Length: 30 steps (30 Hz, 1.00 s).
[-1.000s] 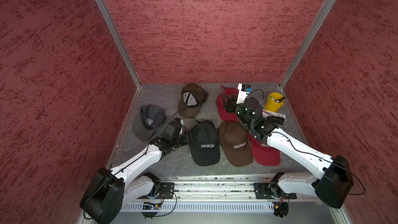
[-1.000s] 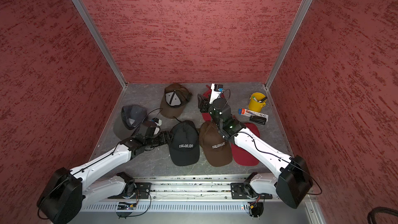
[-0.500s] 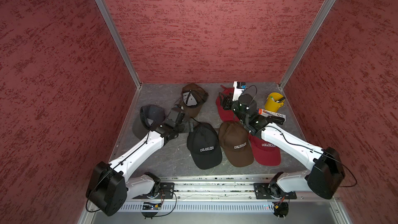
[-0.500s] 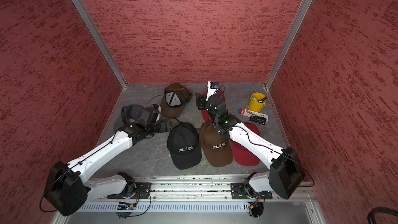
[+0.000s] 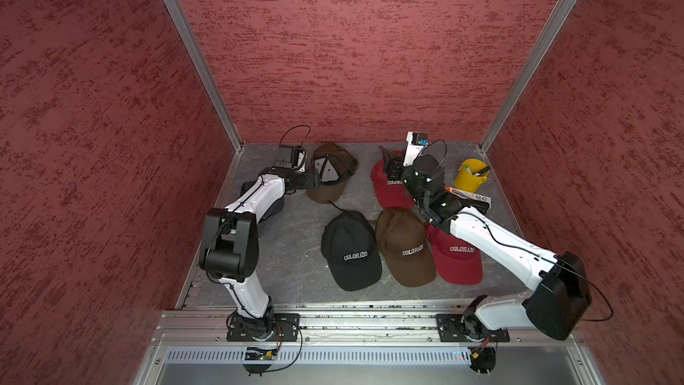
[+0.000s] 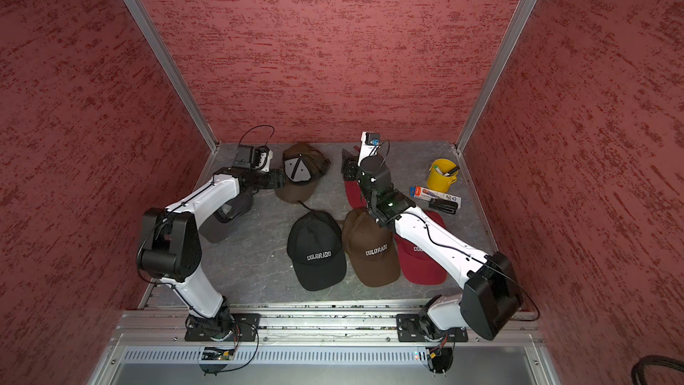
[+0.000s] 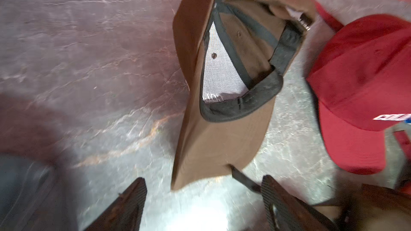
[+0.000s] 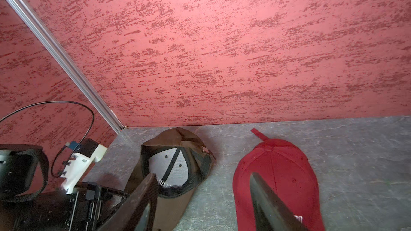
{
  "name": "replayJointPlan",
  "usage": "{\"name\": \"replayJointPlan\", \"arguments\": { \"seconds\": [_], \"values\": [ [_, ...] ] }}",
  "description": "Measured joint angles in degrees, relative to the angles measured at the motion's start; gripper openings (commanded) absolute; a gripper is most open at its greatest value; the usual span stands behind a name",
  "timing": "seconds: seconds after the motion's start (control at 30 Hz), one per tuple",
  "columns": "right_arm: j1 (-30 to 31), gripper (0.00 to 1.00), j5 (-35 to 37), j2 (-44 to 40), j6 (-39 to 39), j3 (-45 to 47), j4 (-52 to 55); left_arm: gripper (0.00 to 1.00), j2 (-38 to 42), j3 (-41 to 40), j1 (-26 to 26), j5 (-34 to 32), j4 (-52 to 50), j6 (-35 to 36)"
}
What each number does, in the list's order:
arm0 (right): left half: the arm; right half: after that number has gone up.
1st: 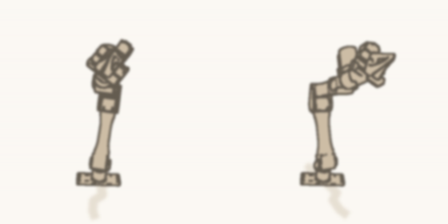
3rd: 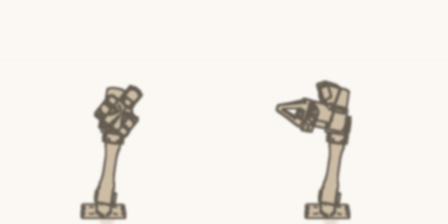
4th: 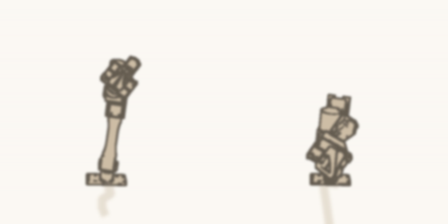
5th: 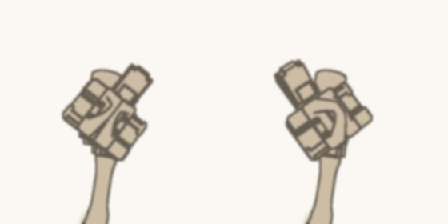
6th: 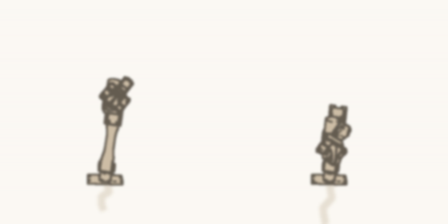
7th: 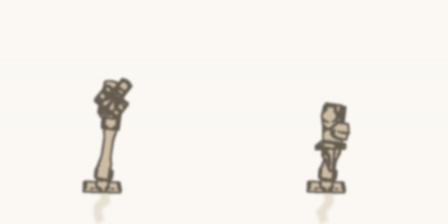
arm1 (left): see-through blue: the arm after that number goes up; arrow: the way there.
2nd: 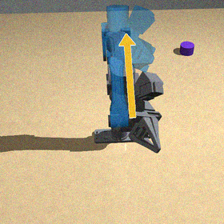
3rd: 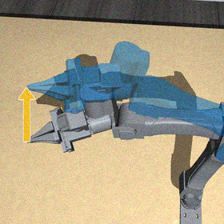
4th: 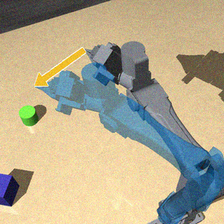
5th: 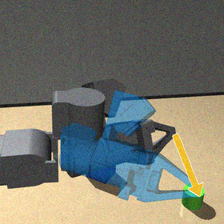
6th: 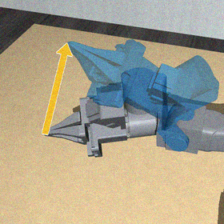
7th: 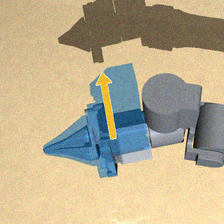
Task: Open the adjustable buckle of the baseball cap
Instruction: Pick up the baseball cap from the center of the board.
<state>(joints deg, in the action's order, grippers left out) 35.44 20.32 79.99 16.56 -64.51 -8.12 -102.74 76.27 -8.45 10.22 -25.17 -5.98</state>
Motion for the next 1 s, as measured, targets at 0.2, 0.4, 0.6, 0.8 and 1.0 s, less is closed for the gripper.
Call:
{"name": "replayJointPlan", "arguments": {
  "seconds": [0.2, 0.4, 0.6, 0.8, 1.0],
  "values": [
    [-0.6, 0.66, 2.0, -0.1, -0.5, 0.0, 0.3, 0.82, -8.6, 8.2, 0.6, 1.6, 1.7, 2.4],
    [-0.8, 0.66, 3.1, -0.1, -0.5, 0.0, 0.3, 0.70, -13.5, 13.6, 1.0, 2.4, 2.9, 3.3],
    [-0.8, 0.66, 3.3, -0.1, -0.5, 0.0, 0.3, 0.29, -15.7, 14.3, 1.7, 5.5, 4.2, 2.7],
    [-0.8, 0.65, 2.8, 0.7, -0.1, -0.9, 0.7, 0.06, -15.4, 11.0, 4.0, 12.0, 9.7, -1.9],
    [-0.8, 0.66, 1.5, 2.1, 0.3, -1.7, 1.4, 0.02, -11.3, 2.3, 7.1, 19.6, 16.1, -8.8]
  ]
}}
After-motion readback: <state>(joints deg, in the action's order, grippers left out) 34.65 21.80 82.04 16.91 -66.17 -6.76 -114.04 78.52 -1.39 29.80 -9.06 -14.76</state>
